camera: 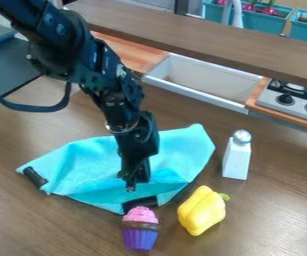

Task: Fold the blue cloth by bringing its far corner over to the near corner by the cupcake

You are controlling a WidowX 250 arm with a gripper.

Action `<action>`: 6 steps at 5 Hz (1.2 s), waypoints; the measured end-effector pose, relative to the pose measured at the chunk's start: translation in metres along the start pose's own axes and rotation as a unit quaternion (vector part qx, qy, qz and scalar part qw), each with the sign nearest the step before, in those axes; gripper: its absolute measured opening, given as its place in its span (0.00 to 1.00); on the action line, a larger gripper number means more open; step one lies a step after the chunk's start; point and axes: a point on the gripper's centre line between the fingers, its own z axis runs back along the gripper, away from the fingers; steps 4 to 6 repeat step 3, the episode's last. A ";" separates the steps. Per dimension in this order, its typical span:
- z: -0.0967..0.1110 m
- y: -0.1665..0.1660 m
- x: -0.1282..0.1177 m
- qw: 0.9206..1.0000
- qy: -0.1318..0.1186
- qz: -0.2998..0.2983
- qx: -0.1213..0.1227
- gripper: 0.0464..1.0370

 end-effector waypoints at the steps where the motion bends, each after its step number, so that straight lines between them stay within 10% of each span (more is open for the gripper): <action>1: -0.006 0.001 -0.001 0.999 -0.021 -0.004 -0.026 0.47; 3: 0.005 0.014 -0.004 0.995 -0.075 -0.018 -0.057 0.96; 6: 0.005 0.014 -0.004 0.995 -0.075 -0.018 -0.057 0.96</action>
